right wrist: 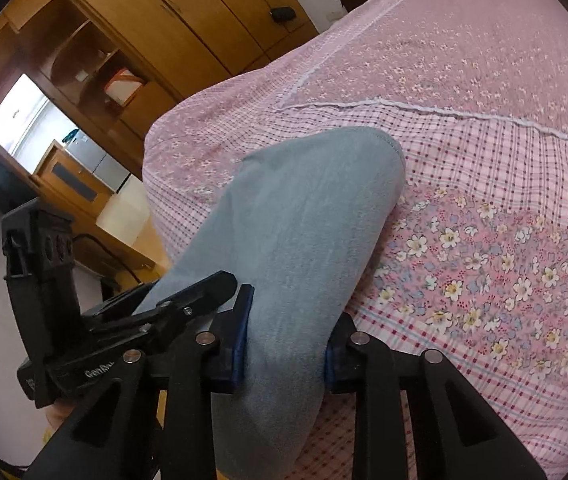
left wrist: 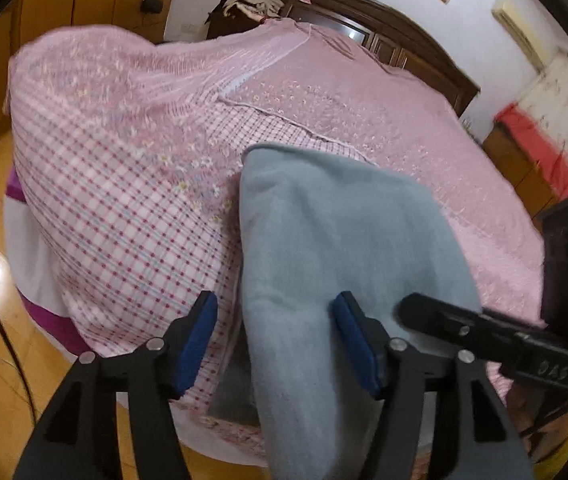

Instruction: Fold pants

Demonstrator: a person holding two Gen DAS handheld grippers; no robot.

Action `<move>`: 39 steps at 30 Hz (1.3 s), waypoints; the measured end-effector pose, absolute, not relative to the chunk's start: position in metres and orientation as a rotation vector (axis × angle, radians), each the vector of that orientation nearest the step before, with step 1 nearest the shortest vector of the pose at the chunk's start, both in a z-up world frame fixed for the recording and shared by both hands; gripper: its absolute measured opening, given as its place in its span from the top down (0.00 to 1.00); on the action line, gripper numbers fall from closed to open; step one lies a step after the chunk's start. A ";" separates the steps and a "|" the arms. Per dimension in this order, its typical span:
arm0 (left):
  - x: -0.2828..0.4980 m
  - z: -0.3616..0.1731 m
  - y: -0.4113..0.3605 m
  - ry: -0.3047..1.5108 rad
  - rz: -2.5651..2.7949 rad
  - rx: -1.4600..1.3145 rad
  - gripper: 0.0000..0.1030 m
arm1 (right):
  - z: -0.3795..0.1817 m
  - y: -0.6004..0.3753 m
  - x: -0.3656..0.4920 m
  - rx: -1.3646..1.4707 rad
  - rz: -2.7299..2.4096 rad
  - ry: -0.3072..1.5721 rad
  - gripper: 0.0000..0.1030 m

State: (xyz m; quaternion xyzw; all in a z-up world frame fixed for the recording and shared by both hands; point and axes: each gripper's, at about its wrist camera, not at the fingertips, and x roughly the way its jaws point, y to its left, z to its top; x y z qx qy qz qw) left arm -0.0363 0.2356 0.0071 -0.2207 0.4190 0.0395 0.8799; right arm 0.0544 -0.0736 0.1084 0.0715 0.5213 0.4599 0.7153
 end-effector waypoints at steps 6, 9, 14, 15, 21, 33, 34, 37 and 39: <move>-0.044 0.013 0.237 0.815 0.029 -0.544 0.62 | 0.121 -0.083 0.053 0.186 1.066 1.103 0.73; -0.045 0.027 0.226 0.789 0.033 -0.502 0.64 | 0.130 -0.089 0.055 0.185 1.079 1.078 0.74; -0.033 0.050 0.202 0.767 0.004 -0.449 0.65 | 0.151 -0.112 0.063 0.177 1.084 1.006 0.74; -0.030 0.053 0.197 0.761 -0.004 -0.439 0.66 | 0.154 -0.117 0.065 0.179 1.083 0.996 0.74; -0.003 0.070 0.160 0.741 -0.080 -0.406 0.66 | 0.176 -0.158 0.079 0.167 1.048 0.920 0.74; 0.074 0.072 0.065 0.758 -0.252 -0.326 0.66 | 0.187 -0.247 0.115 0.157 0.901 0.856 0.74; 0.082 0.071 0.056 0.756 -0.265 -0.313 0.66 | 0.185 -0.254 0.121 0.156 0.897 0.856 0.74; 0.105 0.068 0.041 0.759 -0.297 -0.279 0.66 | 0.177 -0.268 0.140 0.179 0.897 0.866 0.74; 0.115 0.064 0.031 0.759 -0.309 -0.252 0.66 | 0.171 -0.276 0.152 0.200 0.895 0.872 0.74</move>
